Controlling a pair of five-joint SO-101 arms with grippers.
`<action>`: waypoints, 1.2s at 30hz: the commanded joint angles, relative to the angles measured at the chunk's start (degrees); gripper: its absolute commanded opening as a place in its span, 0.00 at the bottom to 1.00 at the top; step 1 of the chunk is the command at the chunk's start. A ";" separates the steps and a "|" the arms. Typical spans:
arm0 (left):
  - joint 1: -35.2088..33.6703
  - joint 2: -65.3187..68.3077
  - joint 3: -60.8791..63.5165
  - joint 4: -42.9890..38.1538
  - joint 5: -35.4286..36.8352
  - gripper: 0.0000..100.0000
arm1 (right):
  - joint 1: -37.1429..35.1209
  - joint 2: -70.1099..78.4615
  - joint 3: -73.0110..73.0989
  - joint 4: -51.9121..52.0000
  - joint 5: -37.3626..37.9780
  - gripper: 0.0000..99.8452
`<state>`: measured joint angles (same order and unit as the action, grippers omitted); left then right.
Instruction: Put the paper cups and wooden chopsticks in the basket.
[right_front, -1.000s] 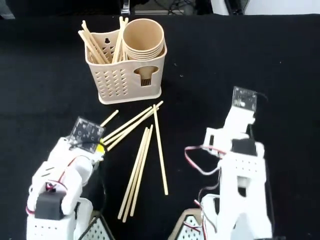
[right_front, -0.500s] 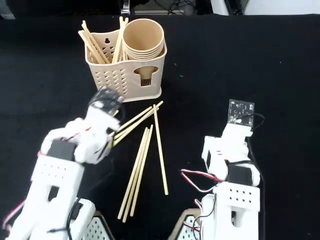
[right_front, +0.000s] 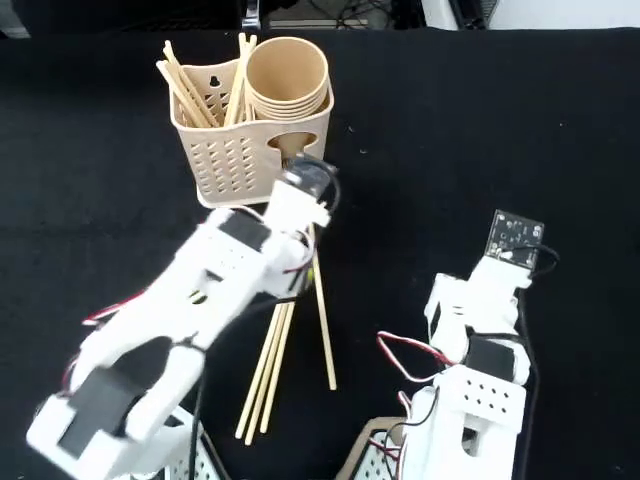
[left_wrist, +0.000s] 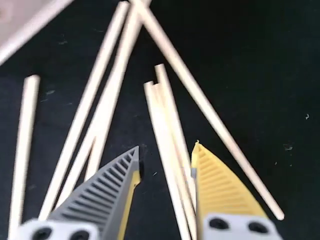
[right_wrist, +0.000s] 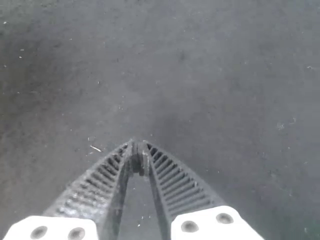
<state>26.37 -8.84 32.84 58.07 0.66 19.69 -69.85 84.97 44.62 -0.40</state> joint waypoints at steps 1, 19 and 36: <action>2.42 4.84 -2.51 -3.87 1.41 0.18 | 0.88 -0.75 -0.92 -0.97 0.26 0.01; 2.59 9.67 -4.35 -8.70 3.69 0.26 | 0.44 -0.75 -1.01 -1.05 0.53 0.01; 2.07 21.54 -13.67 0.62 -4.48 0.25 | 0.44 -0.75 -0.75 -0.70 0.62 0.01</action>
<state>28.84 11.82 22.02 55.25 -3.30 19.96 -69.85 84.97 44.62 -0.40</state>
